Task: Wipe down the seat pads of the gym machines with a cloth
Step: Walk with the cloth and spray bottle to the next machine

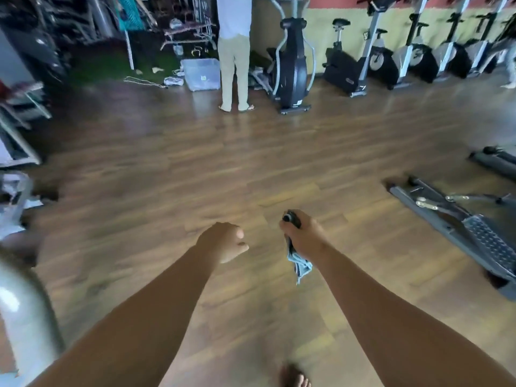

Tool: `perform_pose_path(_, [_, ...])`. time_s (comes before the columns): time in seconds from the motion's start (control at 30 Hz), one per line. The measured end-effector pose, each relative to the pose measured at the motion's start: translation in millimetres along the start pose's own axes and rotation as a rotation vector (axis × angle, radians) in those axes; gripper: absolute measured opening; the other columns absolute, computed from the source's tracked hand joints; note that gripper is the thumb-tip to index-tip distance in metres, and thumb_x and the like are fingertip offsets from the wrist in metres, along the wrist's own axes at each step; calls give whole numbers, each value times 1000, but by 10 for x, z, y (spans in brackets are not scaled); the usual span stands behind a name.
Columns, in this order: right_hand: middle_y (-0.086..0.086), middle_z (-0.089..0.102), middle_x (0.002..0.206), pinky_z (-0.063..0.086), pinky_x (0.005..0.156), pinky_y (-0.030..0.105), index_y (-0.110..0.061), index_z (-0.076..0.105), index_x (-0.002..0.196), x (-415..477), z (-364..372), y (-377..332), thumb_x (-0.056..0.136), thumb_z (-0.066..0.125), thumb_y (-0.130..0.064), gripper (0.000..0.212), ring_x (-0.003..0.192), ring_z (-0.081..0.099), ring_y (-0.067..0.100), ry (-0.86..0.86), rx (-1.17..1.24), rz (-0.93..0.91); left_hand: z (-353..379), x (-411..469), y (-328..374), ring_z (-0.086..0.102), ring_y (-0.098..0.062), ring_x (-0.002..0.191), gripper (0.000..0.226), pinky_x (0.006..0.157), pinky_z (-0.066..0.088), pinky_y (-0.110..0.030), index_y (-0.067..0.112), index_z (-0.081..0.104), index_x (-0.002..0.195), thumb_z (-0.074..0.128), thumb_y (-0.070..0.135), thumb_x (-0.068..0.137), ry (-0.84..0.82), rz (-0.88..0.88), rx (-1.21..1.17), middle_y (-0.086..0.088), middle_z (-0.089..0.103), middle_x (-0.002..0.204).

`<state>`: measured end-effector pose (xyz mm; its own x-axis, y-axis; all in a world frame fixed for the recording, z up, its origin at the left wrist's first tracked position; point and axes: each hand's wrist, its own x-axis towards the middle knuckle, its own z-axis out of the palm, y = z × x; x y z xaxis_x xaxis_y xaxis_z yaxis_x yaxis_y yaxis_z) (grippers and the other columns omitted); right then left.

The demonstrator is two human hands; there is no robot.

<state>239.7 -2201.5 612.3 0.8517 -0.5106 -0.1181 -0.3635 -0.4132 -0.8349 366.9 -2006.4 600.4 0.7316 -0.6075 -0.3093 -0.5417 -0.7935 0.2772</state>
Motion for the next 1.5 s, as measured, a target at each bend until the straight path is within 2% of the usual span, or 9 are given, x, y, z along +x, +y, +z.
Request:
perform_pose_path(0.2, [-5, 56, 67, 37, 50, 14, -28, 60, 91, 1494, -21, -288, 96, 61, -33, 7, 62, 54, 13, -99, -23, -88, -416, 1055, -176, 56, -20, 132, 47, 105, 48, -37, 28, 63, 138, 61, 50, 97, 19, -137, -83, 3, 62, 144])
perform_pose_path(0.37, [-8, 58, 72, 40, 68, 34, -34, 55, 90, 2731, 386, -519, 92, 60, -41, 9, 71, 57, 17, -167, -54, -167, -793, 1999, -678, 54, -20, 135, 46, 108, 47, -37, 29, 61, 140, 58, 51, 100, 43, -204, -95, 4, 60, 146])
perform_pose_path(0.53, [-6, 49, 63, 36, 63, 35, -32, 51, 81, 3942, 891, -865, 94, 60, -37, 17, 59, 49, 17, -212, 2, -157, -1296, 3006, -1407, 53, -21, 135, 46, 108, 47, -38, 31, 64, 137, 59, 54, 99, 64, -234, -76, 3, 63, 142])
perform_pose_path(0.83, [-7, 54, 68, 42, 67, 40, -35, 56, 86, 6171, 1650, -1474, 89, 59, -47, 12, 64, 53, 18, -259, 20, -146, -2315, 4817, -2538, 46, -24, 138, 44, 109, 43, -36, 32, 63, 138, 58, 54, 99, 49, -301, -50, 1, 60, 142])
perform_pose_path(0.93, [-2, 66, 83, 52, 75, 47, -35, 59, 102, 7007, 1919, -1703, 87, 56, -56, 27, 76, 65, 22, -288, 8, -178, -2571, 5505, -2914, 44, -25, 140, 45, 113, 42, -38, 31, 64, 137, 58, 54, 99, 72, -347, -59, 0, 59, 143])
perform_pose_path(1.03, [-1, 69, 95, 55, 85, 47, -37, 60, 105, 7898, 2202, -1982, 88, 61, -51, 23, 89, 69, 22, -346, -2, -227, -2865, 6163, -3272, 42, -26, 143, 46, 116, 39, -38, 32, 64, 137, 58, 55, 98, 87, -403, -97, -2, 56, 147])
perform_pose_path(1.2, [-2, 73, 93, 56, 90, 51, -39, 63, 103, 9300, 2747, -2592, 74, 61, -63, 38, 89, 71, 25, -415, 4, -254, -3450, 7073, -3894, 46, -23, 142, 47, 115, 42, -37, 35, 64, 135, 57, 56, 94, 138, -515, -178, 3, 55, 151])
perform_pose_path(1.4, [-3, 73, 91, 55, 88, 40, -33, 66, 101, 10420, 3601, -3422, 72, 61, -61, 40, 88, 71, 23, -454, -7, -296, -4052, 7893, -4872, 44, -24, 141, 45, 114, 43, -42, 36, 62, 136, 55, 56, 96, 147, -596, -215, 1, 55, 147])
perform_pose_path(1.5, [-6, 70, 87, 55, 91, 53, -36, 66, 101, 11062, 4184, -3704, 76, 64, -61, 35, 85, 69, 23, -502, 40, -322, -4365, 8331, -5547, 46, -24, 140, 46, 113, 43, -42, 35, 63, 134, 57, 57, 94, 163, -613, -215, 1, 57, 147])
